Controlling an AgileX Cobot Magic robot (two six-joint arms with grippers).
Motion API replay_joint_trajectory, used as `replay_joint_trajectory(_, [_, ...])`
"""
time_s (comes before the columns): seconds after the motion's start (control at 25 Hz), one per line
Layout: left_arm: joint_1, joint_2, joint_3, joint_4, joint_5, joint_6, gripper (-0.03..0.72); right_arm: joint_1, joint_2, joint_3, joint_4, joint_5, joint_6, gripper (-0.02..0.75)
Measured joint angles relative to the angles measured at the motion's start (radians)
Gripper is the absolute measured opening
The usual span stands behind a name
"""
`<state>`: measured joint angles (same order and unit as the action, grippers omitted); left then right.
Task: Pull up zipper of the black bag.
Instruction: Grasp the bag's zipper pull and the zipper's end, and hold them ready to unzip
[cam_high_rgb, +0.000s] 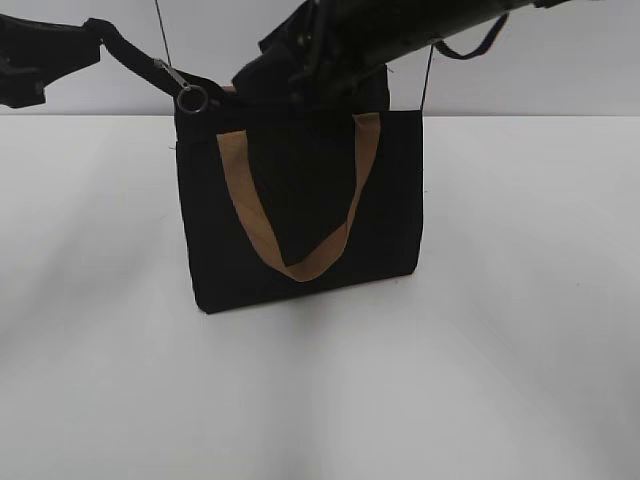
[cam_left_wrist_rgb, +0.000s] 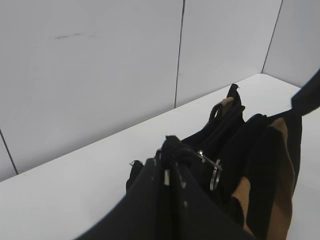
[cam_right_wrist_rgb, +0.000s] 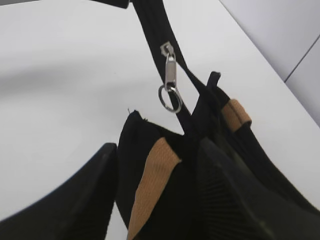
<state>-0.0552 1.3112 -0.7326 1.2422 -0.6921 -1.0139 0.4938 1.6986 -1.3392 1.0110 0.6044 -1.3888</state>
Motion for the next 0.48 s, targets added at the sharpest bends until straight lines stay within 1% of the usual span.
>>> replay_joint_trajectory(0.24, [0.000, 0.000, 0.000, -0.001, 0.007, 0.000, 0.009, 0.049, 0.117, -0.108, 0.002, -0.022, -0.028, 0.389])
replay_joint_trajectory(0.48, [0.000, 0.000, 0.000, -0.004, 0.009, 0.000, 0.009, 0.062, 0.187, -0.161, 0.003, -0.048, -0.030, 0.389])
